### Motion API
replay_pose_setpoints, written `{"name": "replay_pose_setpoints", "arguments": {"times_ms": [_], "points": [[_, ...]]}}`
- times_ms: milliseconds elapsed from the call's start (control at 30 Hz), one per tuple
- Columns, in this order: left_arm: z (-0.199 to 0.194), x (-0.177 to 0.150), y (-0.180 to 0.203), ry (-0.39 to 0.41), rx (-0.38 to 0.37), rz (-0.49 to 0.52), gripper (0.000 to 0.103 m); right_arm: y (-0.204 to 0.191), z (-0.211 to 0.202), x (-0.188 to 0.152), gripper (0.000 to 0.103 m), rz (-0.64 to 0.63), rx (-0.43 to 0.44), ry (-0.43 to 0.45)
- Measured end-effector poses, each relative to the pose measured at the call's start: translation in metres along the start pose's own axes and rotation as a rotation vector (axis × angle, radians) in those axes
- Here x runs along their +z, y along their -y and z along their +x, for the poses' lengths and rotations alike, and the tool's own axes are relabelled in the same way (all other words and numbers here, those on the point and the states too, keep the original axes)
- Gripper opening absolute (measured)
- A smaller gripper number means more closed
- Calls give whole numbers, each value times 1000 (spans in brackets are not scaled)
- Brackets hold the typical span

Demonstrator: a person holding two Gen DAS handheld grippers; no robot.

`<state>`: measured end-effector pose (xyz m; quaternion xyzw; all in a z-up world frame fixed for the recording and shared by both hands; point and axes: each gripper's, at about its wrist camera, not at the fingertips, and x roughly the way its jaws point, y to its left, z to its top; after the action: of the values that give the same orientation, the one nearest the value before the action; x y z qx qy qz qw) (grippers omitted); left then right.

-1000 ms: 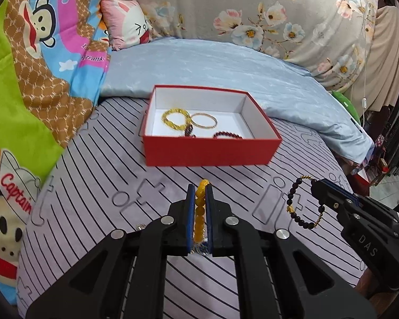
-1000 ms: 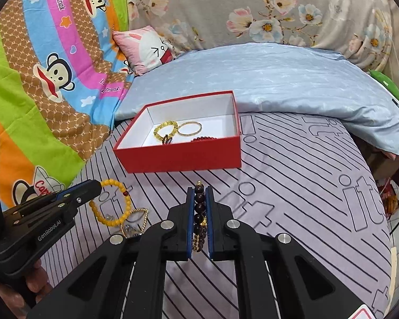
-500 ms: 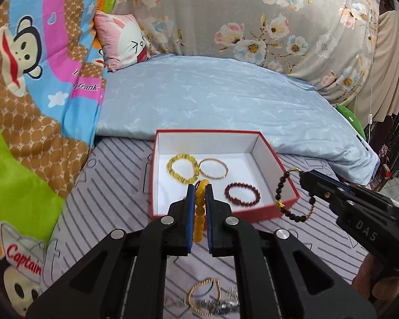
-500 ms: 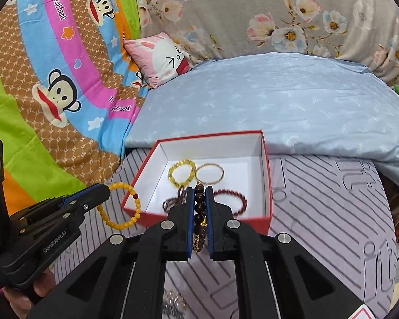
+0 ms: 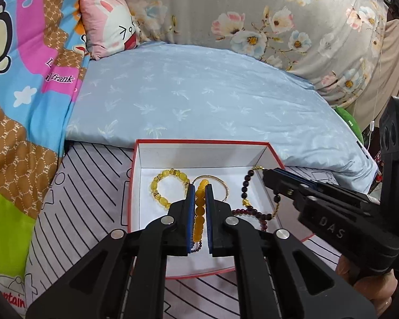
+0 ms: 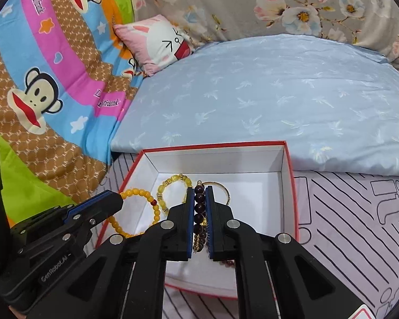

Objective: Organize jewelry
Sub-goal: 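Carry both bead bracelets into the red box and open both tools, then withdraw both tools from the box toward the watch and chains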

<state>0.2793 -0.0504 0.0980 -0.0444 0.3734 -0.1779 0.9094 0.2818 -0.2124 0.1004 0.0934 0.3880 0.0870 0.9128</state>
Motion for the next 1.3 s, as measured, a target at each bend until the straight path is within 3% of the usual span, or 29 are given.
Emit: {"name": "replay_pose_setpoints", "arguments": {"times_ms": [167,233,400,900,1300], "points": [[22,-3,-3,-37,52,10,8,11,30,-2,9,2,-37,-46],[29,-3,-6,-46,74,3,10,17,35,-5,19,1,-88,-43],[31,-7,-11,-23,141,3,35,30,17,-15,26,37,-114,-10],[-9,-29,1,3,162,15,36,-16,-42,-66,30,-89,-144,51],[-41,-67,-3,-17,163,-16,36,-25,-74,-105,30,-70,-122,33]]}}
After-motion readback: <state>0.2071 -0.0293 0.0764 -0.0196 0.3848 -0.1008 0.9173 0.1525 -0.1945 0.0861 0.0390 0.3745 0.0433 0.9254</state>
